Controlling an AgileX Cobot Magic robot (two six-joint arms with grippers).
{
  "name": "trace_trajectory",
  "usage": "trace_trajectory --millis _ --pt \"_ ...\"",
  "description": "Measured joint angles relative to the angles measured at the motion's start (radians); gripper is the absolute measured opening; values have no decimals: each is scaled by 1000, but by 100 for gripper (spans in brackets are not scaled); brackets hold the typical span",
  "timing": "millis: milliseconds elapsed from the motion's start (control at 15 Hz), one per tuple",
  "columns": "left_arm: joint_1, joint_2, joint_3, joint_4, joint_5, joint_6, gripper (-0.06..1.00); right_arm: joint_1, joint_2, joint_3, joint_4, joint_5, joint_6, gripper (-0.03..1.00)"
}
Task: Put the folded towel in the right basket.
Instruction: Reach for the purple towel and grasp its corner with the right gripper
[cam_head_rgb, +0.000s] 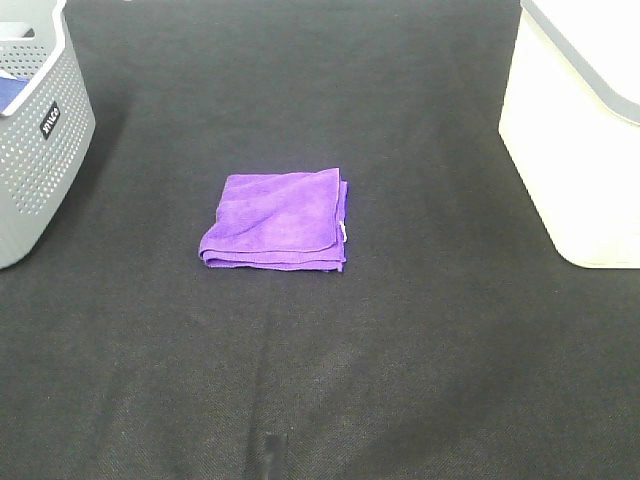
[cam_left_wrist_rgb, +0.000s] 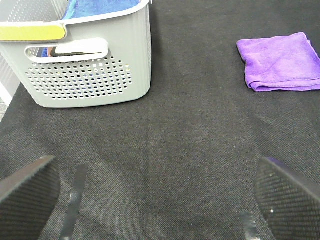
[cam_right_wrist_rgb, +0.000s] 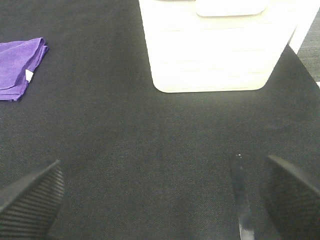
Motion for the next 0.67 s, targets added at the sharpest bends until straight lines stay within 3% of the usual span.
trace_trajectory --millis 333,467,667 --pt "0 0 0 0 0 0 99 0 93 -3 7 2 -7 98" --pt "0 0 0 0 0 0 99 0 294 -78 74 17 -19 95" --pt "0 0 0 0 0 0 99 0 768 -355 250 20 -35 90"
